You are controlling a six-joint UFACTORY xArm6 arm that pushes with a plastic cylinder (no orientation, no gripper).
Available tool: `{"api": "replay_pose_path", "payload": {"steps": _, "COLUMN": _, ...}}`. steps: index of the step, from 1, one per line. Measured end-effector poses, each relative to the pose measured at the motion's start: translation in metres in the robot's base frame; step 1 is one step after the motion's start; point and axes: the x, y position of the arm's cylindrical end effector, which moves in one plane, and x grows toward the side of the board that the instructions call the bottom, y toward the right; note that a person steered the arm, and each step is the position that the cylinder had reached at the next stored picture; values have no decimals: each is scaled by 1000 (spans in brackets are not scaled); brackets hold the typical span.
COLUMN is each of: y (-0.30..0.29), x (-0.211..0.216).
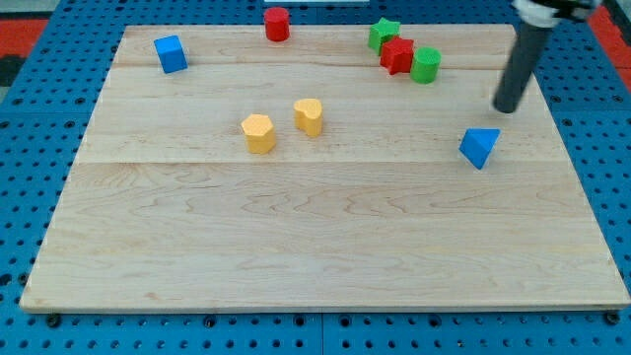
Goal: Push red star to the green star
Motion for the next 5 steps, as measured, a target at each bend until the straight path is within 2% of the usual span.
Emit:
{"api": "replay_pose_path", "payload": {"steps": 1, "y": 23, "x": -49}}
{"api": "replay_pose_path", "payload": {"steps": 3, "y": -27, "x": -157}}
{"api": "replay_pose_path", "payload": {"steps": 4, "y": -91, "x": -164}}
{"api": "replay_pose_path", "payload": {"steps": 5, "y": -167, "x": -143}}
